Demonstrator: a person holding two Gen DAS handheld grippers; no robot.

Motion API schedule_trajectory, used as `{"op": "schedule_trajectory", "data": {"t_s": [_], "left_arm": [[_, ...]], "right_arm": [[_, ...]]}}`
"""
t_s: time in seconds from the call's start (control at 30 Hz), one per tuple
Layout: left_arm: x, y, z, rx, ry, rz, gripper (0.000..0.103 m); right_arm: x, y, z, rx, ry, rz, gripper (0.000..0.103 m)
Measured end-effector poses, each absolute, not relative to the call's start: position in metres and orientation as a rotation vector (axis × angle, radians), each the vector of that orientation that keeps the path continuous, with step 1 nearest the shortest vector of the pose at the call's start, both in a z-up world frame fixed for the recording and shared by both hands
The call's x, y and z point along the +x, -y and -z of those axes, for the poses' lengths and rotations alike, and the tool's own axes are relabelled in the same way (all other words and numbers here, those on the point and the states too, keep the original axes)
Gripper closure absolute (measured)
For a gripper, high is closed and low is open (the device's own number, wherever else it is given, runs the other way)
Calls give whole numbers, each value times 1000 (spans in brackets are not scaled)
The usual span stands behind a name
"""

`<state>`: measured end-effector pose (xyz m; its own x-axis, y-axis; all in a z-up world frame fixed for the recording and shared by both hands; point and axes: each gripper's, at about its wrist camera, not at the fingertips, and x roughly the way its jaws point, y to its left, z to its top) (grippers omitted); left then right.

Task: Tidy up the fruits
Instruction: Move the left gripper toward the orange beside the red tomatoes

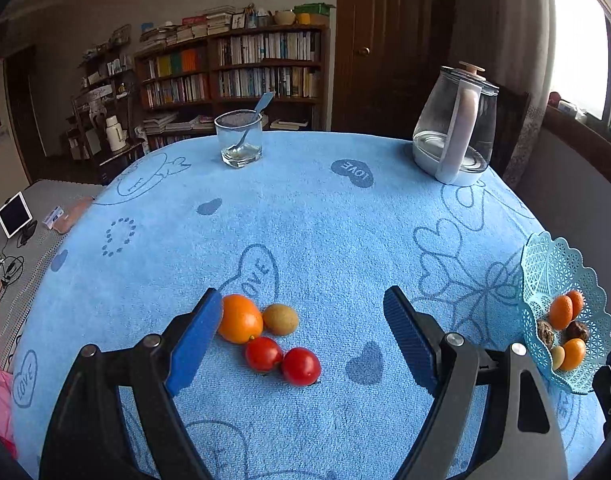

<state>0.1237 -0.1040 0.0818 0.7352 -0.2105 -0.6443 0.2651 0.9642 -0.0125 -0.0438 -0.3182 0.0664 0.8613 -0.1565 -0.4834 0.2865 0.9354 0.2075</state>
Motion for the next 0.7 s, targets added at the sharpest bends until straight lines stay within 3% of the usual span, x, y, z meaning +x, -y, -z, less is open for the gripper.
{"op": "schedule_trajectory", "data": {"t_s": [0.33,0.7], "left_arm": [[153,55,-59,54,-747,126,21],[168,53,-35,62,-793,120,21]], "right_arm": [[-37,298,-60,251,-520,179,31],[-30,288,-51,236,-557,147,31]]}}
